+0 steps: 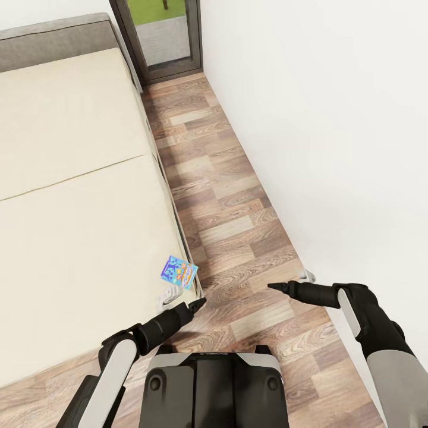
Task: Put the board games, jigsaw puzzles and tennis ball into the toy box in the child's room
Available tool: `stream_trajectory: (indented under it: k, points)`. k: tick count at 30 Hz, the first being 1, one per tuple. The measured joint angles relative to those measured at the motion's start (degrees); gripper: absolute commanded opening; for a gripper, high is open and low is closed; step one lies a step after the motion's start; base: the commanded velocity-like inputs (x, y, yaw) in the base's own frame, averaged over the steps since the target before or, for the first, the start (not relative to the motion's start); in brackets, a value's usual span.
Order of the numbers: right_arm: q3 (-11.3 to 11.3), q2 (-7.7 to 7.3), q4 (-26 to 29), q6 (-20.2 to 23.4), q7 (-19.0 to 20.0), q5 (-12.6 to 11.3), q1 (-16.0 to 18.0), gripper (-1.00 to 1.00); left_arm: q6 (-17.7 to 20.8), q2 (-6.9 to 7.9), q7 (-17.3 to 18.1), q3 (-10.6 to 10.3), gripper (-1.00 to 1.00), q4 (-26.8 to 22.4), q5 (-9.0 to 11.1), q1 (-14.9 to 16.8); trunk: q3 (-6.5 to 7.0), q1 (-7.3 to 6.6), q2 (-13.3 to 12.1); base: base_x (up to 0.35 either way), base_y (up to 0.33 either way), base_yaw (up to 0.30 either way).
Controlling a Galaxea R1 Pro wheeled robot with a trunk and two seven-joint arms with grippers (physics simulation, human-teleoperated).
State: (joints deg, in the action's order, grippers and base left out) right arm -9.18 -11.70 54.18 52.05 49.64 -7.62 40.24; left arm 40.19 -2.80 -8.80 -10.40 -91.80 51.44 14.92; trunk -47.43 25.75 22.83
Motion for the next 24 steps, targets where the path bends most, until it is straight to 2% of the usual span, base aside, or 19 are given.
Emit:
stream_trajectory:
  k: [15,20,24]
  points:
    - [0.1,0.21,0.9,0.5,0.0,0.0,0.0,1.0,1.2,-0.09,1.3,-0.1,1.0,-0.1,0.2,0.1,0.31,0.0,0.0,0.0,0.0,0.0]
    - [0.3,0.25,2.2,0.6,0.0,0.1,-0.1,1.0,1.3,-0.06,1.8,-0.1,1.0,-0.1,0.9,0.1,0.68,0.0,0.0,0.0,0.0,0.0]
    - [0.3,0.26,2.5,0.6,-0.1,0.2,-0.1,1.0,1.5,0.06,3.0,-0.4,1.0,-0.1,2.4,0.1,1.0,0.0,0.0,0.0,0.0,0.0]
